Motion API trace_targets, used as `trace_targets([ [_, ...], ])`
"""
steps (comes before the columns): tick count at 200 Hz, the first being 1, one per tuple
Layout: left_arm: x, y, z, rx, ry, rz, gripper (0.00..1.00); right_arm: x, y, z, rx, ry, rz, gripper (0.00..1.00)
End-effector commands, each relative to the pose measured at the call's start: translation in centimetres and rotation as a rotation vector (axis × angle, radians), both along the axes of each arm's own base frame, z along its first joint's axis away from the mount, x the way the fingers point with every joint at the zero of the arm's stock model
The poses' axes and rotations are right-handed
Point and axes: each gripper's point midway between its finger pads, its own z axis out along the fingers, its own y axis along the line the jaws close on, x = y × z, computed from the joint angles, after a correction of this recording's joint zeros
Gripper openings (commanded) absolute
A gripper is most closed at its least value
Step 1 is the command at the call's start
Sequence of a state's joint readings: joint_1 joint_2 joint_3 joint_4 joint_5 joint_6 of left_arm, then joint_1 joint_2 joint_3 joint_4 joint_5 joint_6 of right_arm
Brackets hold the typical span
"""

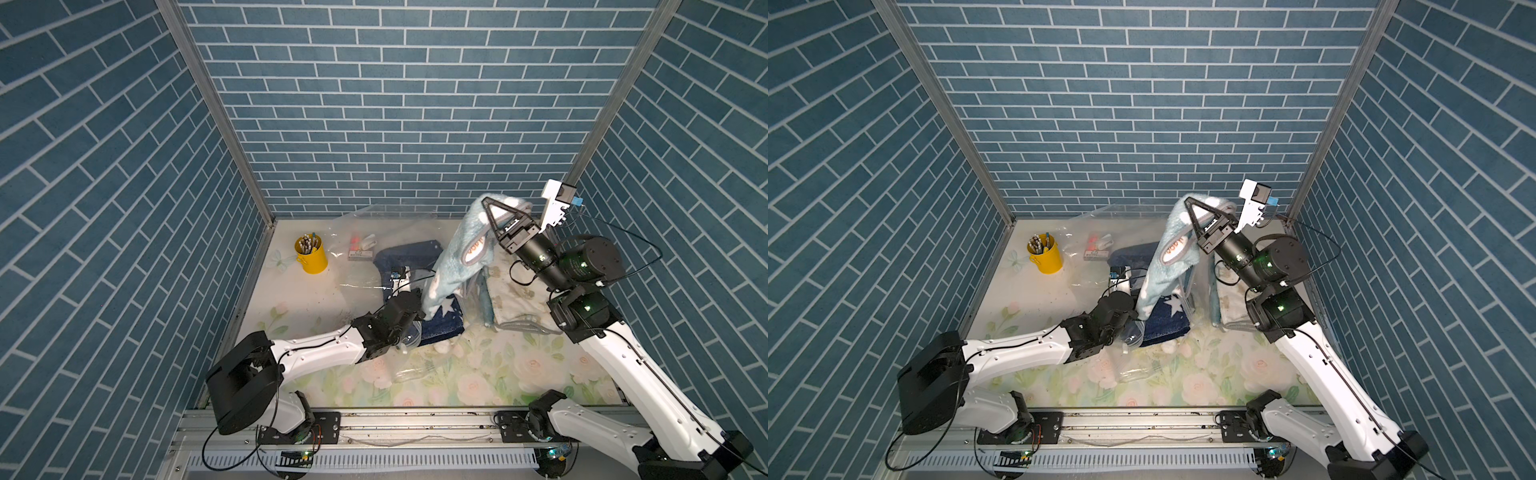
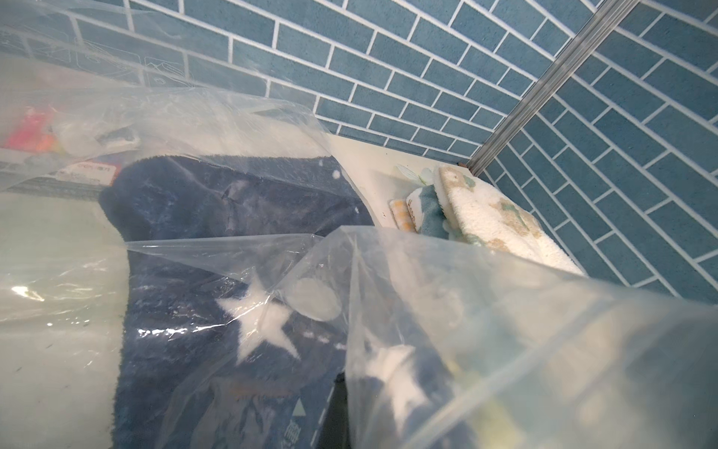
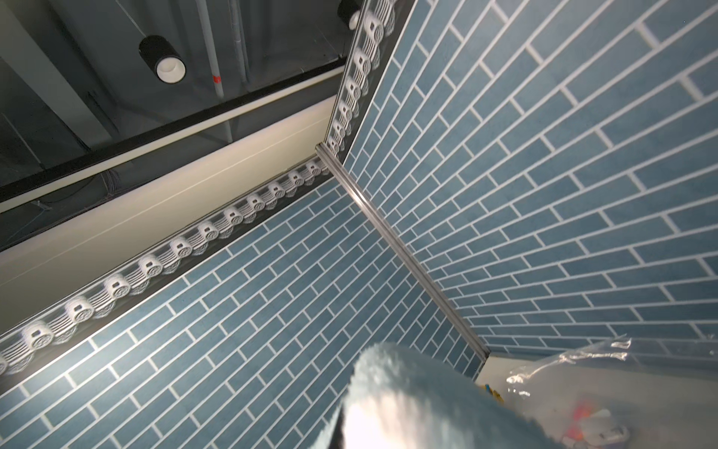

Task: Take the blanket out of the vacuum bag
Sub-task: Place the blanket at the center of the board.

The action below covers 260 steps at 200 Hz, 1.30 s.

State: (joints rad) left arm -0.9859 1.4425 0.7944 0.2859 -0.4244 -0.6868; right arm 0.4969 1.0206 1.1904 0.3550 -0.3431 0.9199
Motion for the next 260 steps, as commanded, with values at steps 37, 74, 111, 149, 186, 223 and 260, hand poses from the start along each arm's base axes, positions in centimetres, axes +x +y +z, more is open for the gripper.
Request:
trace_targets([
  [37,0.0,0.6,-1.7,0.013,0.026,0.009,0.00,1.3,-5.2,4.5,0.051,-0.111,-0.015,0.00],
  [74,-0.2,1.0,-1.8,0.017,0.024,0.011,0.00,3.0,-9.0,2.8,0.044,-0.063,-0.057,0.00],
  [111,-0.4,0.6,-1.9,0.012,0.031,-0.010,0.00,3.0,-13.1,-1.0,0.083,0.008,-0.103,0.00],
  [149,-0.4,0.1,-1.6,0.013,0.027,-0.033,0.00,2.6,-15.6,-3.6,0.076,0.048,-0.133,0.00],
  [186,-0.6,0.1,-1.3,0.021,0.020,-0.048,0.00,2.6,-16.5,-5.4,0.058,0.065,-0.137,0.00],
  [223,-0.9,0.4,-1.4,0.026,0.024,-0.058,0.00,3.0,-17.1,-6.6,0.057,0.088,-0.151,0.00],
  [260,-0.8,0.2,-1.4,0.044,0.022,-0.067,0.00,4.7,-18.5,-8.6,0.079,0.150,-0.218,0.00],
])
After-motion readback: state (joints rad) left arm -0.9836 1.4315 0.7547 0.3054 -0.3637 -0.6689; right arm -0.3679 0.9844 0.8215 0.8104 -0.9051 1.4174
